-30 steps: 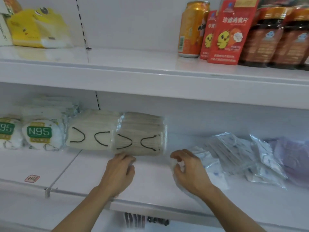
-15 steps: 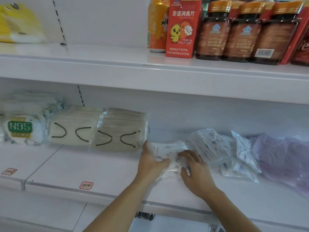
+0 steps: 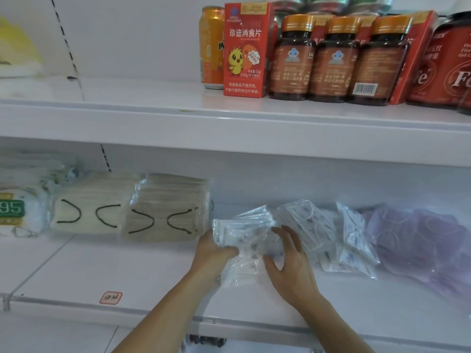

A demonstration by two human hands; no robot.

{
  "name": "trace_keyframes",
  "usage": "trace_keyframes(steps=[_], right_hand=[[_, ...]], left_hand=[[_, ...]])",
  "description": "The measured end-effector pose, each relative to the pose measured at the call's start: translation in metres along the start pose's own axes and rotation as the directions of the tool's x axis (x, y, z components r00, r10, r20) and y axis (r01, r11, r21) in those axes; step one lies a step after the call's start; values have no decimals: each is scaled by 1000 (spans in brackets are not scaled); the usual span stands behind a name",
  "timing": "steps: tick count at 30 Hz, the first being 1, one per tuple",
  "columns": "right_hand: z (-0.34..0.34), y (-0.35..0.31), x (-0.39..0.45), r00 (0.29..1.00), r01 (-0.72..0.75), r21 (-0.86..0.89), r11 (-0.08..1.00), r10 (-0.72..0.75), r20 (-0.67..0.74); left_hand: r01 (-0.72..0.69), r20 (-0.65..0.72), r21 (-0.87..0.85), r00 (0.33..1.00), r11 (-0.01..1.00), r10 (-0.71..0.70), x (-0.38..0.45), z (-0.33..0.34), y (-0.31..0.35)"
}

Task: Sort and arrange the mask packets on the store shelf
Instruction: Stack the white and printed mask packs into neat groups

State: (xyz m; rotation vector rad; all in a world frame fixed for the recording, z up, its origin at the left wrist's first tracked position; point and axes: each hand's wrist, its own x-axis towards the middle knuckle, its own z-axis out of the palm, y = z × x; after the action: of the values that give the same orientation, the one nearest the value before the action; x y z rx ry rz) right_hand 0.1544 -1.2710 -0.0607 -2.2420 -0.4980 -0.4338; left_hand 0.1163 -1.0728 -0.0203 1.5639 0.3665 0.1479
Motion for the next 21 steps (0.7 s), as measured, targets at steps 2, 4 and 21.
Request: trace_keyframes(steps=[2, 4, 21], right_hand=[[-6, -1, 1, 996, -86, 158, 984, 89, -13], [-12, 2, 2, 982, -189, 391, 901, 161, 103], [-13, -11, 16, 945, -230, 373, 899, 114, 308]], left_hand=[[-105, 70, 36, 992, 994, 102, -10, -9, 4], [-238, 167, 127, 962, 963, 216, -16, -23, 10], [-435, 225, 275, 896, 858, 382, -11, -67, -7]])
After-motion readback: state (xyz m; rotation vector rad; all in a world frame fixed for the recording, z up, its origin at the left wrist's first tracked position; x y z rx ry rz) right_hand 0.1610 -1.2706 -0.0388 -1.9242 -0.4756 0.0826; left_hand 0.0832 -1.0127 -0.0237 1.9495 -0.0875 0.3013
